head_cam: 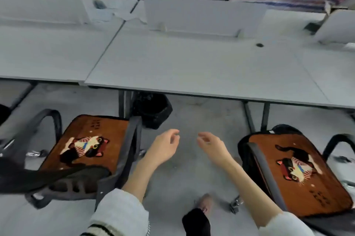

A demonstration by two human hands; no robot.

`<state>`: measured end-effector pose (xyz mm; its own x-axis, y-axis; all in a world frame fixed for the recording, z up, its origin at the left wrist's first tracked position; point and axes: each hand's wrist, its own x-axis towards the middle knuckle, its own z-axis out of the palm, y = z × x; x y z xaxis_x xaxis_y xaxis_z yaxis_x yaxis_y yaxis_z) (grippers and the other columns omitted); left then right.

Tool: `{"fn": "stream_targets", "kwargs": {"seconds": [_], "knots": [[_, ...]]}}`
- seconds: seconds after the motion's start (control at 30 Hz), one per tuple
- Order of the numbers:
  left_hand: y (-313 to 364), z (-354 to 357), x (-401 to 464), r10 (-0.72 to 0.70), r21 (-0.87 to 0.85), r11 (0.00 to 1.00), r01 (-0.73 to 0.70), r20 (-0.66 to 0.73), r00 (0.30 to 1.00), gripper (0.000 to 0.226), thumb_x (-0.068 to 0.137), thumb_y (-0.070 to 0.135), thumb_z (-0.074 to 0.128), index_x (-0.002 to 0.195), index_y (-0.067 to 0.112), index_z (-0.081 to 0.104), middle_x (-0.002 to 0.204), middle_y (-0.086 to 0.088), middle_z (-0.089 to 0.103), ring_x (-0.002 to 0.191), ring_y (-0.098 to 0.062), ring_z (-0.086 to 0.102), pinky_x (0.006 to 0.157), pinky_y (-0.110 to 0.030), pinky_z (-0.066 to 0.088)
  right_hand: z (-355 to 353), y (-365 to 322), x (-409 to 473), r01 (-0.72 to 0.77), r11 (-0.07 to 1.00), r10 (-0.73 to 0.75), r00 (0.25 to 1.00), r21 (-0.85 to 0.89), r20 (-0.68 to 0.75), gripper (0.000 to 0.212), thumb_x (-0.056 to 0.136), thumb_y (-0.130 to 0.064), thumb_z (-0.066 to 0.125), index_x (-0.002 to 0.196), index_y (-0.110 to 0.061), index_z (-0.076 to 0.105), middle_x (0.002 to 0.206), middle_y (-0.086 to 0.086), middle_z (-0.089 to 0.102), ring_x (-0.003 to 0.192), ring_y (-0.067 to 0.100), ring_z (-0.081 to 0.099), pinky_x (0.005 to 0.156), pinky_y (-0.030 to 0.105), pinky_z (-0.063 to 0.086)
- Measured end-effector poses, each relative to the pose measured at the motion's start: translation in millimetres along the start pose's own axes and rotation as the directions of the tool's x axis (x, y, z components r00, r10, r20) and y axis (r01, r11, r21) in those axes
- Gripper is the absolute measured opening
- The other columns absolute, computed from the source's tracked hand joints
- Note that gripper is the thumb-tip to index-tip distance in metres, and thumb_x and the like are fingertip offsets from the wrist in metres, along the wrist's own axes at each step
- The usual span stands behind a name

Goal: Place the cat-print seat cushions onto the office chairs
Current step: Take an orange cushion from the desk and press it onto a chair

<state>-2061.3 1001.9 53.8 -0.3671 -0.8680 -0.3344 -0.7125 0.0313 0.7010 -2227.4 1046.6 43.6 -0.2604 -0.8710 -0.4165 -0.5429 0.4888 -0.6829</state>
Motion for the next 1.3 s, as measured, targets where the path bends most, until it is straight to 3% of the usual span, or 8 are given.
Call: {"fn": "stream_targets", "kwargs": {"seconds": [0.2, 0.37, 0.5, 0.6, 0.77, 1.0, 1.1, 1.3], "knots": [[-67.9, -123.4, -126.4, 0.061, 0.019, 0.998, -0.058, -0.291, 0.955, 0.037, 0.1, 0.029, 0.038, 0.134, 0.022, 0.046, 0.133, 0.0, 0.054, 0.121, -0.014, 0.05, 0.101, -0.028, 0.04, 92.6, -123.8, -81.4, 0.257, 0.966, -0.255, 0.959, -0.005, 0.12, 0.036, 0.097, -0.032, 0.046, 0.13, -0.021, 0.052, 0.12, 0.004, 0.063, 0.11, 0.02, 0.057, 0.083, 0.025, 0.042], [-96.7, -232.5, -197.5, 0.15, 0.086, 0.989, -0.123, -0.511, 0.847, 0.037, 0.1, 0.028, 0.037, 0.136, 0.021, 0.045, 0.134, 0.0, 0.053, 0.123, -0.012, 0.049, 0.099, -0.023, 0.037, 145.5, -239.7, -114.1, 0.487, 0.873, -0.478, 0.866, -0.029, 0.148, 0.036, 0.099, -0.033, 0.042, 0.131, -0.02, 0.05, 0.119, 0.001, 0.063, 0.09, 0.014, 0.062, 0.059, 0.011, 0.042], [-145.7, -327.0, -266.2, 0.153, 0.124, 0.988, -0.094, -0.665, 0.731, 0.037, 0.099, 0.028, 0.038, 0.135, 0.021, 0.046, 0.132, 0.002, 0.053, 0.121, -0.011, 0.05, 0.097, -0.021, 0.038, 216.6, -347.2, -135.3, 0.65, 0.76, -0.633, 0.744, -0.01, 0.215, 0.034, 0.098, -0.03, 0.044, 0.128, -0.015, 0.053, 0.118, 0.005, 0.063, 0.107, 0.021, 0.06, 0.078, 0.022, 0.042], [-209.4, -405.5, -314.7, 0.08, 0.12, 0.993, 0.019, -0.768, 0.636, 0.036, 0.099, 0.028, 0.039, 0.134, 0.022, 0.047, 0.131, 0.003, 0.055, 0.119, -0.011, 0.051, 0.095, -0.018, 0.036, 286.6, -442.9, -155.2, 0.754, 0.656, -0.711, 0.628, -0.024, 0.317, 0.035, 0.099, -0.03, 0.044, 0.129, -0.015, 0.052, 0.113, 0.002, 0.06, 0.113, 0.021, 0.057, 0.082, 0.02, 0.035], [-308.3, -506.8, -358.7, -0.021, 0.082, 0.985, 0.153, -0.818, 0.574, 0.036, 0.1, 0.027, 0.038, 0.133, 0.021, 0.048, 0.131, 0.0, 0.055, 0.121, -0.015, 0.052, 0.1, -0.027, 0.041, 395.9, -560.8, -167.0, 0.864, 0.502, -0.783, 0.476, -0.046, 0.401, 0.037, 0.1, -0.032, 0.04, 0.133, -0.02, 0.048, 0.129, 0.0, 0.058, 0.114, 0.016, 0.053, 0.08, 0.019, 0.035], [-458.1, -641.0, -426.0, -0.234, -0.097, 0.948, 0.303, -0.856, 0.461, 0.034, 0.099, 0.023, 0.039, 0.132, 0.02, 0.05, 0.125, 0.0, 0.057, 0.117, -0.015, 0.053, 0.095, -0.023, 0.041, 582.6, -705.4, -201.2, 0.891, 0.445, -0.789, 0.34, 0.094, 0.513, 0.036, 0.098, -0.033, 0.041, 0.132, -0.023, 0.049, 0.129, -0.002, 0.057, 0.103, 0.012, 0.054, 0.069, 0.007, 0.037], [-527.2, -699.2, -465.8, -0.313, -0.186, 0.923, 0.336, -0.871, 0.379, 0.033, 0.099, 0.023, 0.039, 0.131, 0.021, 0.051, 0.124, 0.001, 0.056, 0.115, -0.014, 0.053, 0.09, -0.021, 0.04, 656.6, -768.8, -223.2, 0.895, 0.424, -0.776, 0.281, 0.137, 0.564, 0.036, 0.099, -0.032, 0.041, 0.133, -0.022, 0.049, 0.131, -0.001, 0.056, 0.115, 0.012, 0.052, 0.085, 0.018, 0.034], [-645.8, -791.7, -508.7, -0.341, -0.222, 0.905, 0.364, -0.889, 0.305, 0.033, 0.099, 0.021, 0.04, 0.13, 0.02, 0.051, 0.124, 0.0, 0.057, 0.113, -0.013, 0.052, 0.087, -0.018, 0.035, 778.9, -864.1, -240.9, 0.913, 0.368, -0.788, 0.206, 0.175, 0.58, 0.038, 0.099, -0.033, 0.042, 0.134, -0.019, 0.047, 0.132, 0.0, 0.055, 0.119, 0.012, 0.051, 0.089, 0.017, 0.033]]}}
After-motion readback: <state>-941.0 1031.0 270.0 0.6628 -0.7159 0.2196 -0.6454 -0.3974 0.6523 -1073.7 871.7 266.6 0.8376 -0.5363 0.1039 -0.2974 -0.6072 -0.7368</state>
